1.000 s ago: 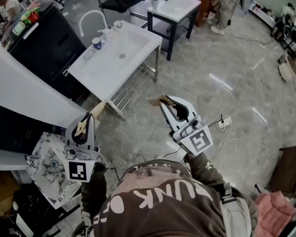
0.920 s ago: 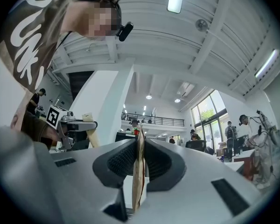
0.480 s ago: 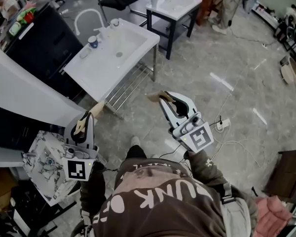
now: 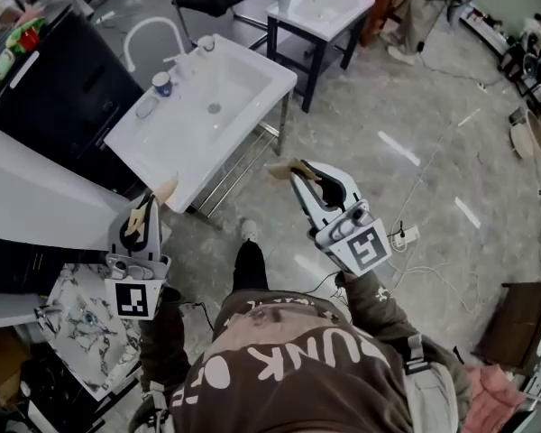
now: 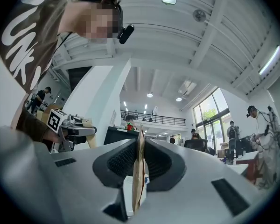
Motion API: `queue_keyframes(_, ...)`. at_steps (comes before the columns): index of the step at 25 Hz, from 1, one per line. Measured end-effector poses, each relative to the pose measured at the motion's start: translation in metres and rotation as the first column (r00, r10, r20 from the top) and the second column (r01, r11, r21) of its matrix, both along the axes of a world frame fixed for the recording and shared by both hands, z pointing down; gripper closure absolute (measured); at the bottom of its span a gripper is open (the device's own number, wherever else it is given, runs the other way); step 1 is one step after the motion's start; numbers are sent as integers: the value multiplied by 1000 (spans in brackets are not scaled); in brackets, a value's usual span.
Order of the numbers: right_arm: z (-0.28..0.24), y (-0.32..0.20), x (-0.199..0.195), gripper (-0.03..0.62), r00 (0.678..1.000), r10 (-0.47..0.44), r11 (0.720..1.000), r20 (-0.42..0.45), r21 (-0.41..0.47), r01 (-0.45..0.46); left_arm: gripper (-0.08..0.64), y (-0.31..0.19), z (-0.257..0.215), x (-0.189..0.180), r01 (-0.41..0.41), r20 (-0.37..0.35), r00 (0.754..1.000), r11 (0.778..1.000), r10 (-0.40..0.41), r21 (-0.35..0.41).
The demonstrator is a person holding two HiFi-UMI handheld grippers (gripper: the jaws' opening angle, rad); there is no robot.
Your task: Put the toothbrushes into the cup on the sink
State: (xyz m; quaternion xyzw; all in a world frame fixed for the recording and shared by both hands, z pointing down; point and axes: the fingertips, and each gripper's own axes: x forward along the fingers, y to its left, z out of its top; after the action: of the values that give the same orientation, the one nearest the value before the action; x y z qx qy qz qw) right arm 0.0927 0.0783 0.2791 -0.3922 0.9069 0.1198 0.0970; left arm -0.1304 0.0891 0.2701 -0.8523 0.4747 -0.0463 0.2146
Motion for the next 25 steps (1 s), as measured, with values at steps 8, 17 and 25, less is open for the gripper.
queue_keyframes(8,7,-127,-27,528,1000,-3,999,-28,-41,2,546,-169,22,-62,66,-1,998,997,-66,-35)
queue_keyframes(17,13,-258,-68,528,999,-22,998,-35,-62,20,546,-338,54,-117,113,-16,993,991,-114,-69)
queue_keyframes(25,27,-326,-93,528,1000,-15,995,-27,-97,13,548,-453,112,-131,91,37,996,989,-87,-117)
